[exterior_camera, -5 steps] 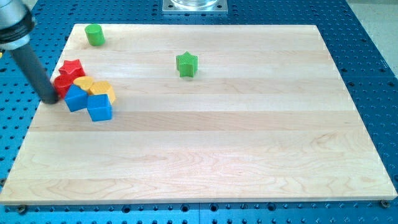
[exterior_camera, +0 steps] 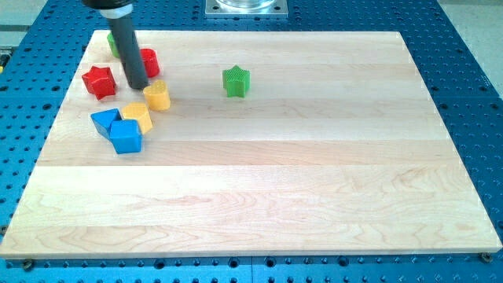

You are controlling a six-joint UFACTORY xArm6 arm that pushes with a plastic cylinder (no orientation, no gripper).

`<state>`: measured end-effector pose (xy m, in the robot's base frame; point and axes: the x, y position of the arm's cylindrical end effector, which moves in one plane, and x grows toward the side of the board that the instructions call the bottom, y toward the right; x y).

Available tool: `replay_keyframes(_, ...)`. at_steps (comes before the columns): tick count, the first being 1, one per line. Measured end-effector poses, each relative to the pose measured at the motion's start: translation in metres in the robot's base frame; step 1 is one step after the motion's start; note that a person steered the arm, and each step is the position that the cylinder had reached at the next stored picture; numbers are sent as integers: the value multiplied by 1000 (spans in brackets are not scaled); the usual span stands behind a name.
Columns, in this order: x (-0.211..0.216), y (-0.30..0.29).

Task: Move the red star to the left of the board

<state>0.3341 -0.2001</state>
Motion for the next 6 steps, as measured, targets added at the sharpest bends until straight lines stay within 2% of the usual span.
replay_keyframes(3, -14, -27)
replay_keyframes(5, -14, -15)
replay_keyframes(6, -60, 77)
